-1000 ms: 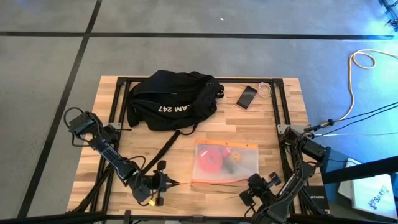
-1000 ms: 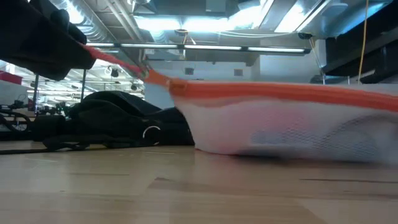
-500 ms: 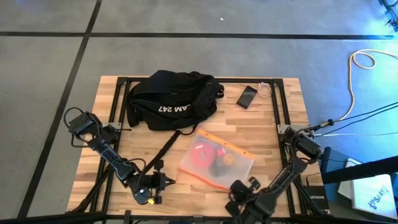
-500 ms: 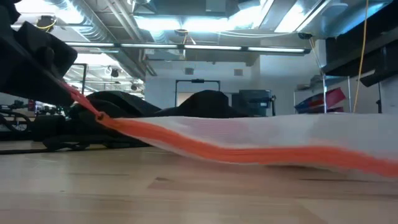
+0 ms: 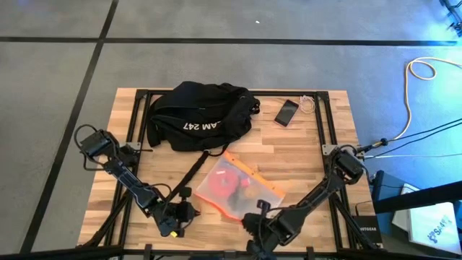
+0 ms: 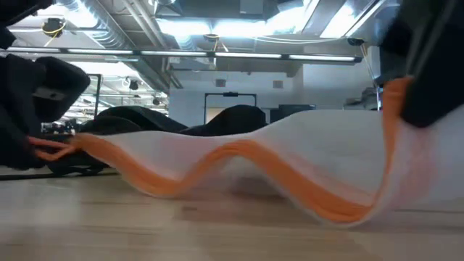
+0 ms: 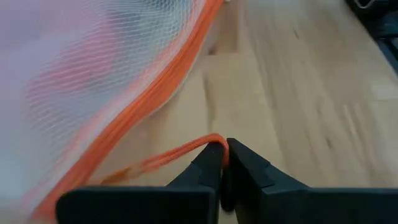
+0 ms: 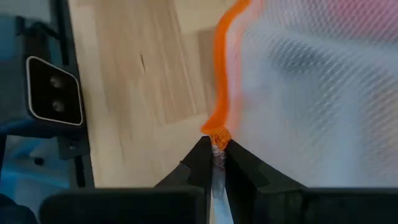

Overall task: Unpack backpack
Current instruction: Close the zipper pouch, then put the zipper pouch into the black backpack

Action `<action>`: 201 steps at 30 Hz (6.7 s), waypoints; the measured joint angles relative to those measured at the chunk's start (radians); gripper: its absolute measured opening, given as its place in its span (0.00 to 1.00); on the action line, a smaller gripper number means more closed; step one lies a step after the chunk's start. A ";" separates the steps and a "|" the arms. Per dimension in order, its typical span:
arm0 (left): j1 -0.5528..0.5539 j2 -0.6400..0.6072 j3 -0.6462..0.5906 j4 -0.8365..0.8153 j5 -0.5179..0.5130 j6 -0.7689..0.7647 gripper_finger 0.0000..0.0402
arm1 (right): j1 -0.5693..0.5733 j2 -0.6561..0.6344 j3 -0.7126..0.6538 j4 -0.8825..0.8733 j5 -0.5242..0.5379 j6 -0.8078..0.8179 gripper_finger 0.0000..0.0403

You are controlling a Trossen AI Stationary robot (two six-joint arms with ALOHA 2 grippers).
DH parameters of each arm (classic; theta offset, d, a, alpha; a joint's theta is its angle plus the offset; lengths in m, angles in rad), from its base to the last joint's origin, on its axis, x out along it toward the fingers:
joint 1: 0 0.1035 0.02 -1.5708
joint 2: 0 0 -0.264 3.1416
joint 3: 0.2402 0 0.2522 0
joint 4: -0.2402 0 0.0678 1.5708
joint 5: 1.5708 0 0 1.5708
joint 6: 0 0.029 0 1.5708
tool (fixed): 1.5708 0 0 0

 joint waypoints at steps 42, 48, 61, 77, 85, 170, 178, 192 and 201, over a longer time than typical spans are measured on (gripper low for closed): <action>1.017 -0.085 -0.016 -0.042 0.289 0.572 0.37 | 0.034 -0.125 0.001 -0.141 0.067 -0.322 0.04; 0.979 0.036 -0.012 0.053 0.291 0.481 0.37 | 0.103 -0.126 0.000 -0.243 0.069 -0.184 0.04; 0.710 0.039 -0.015 0.138 0.372 0.286 0.37 | 0.384 -0.179 0.000 -0.710 0.565 0.453 0.04; 0.512 0.043 -0.018 0.288 0.327 0.239 0.37 | 0.348 -0.197 0.034 -0.996 0.940 0.587 0.04; 0.508 0.043 -0.017 0.515 0.326 0.374 0.37 | 0.262 -0.218 0.133 -0.994 1.092 0.347 0.04; 0.865 -0.394 -0.129 0.300 -0.391 1.263 0.80 | -0.078 -0.350 0.853 -0.321 0.860 -1.141 0.04; 0.842 -0.397 -0.129 0.376 -0.399 1.319 0.80 | -0.088 -0.351 0.853 -0.330 0.874 -1.163 0.04; 0.836 -0.402 -0.129 0.506 -0.447 1.387 0.80 | -0.230 -0.321 0.852 -0.262 0.455 -1.114 0.04; 0.834 -0.402 -0.129 0.530 -0.466 1.391 0.80 | -0.346 -0.238 0.851 -0.225 0.212 -1.411 0.01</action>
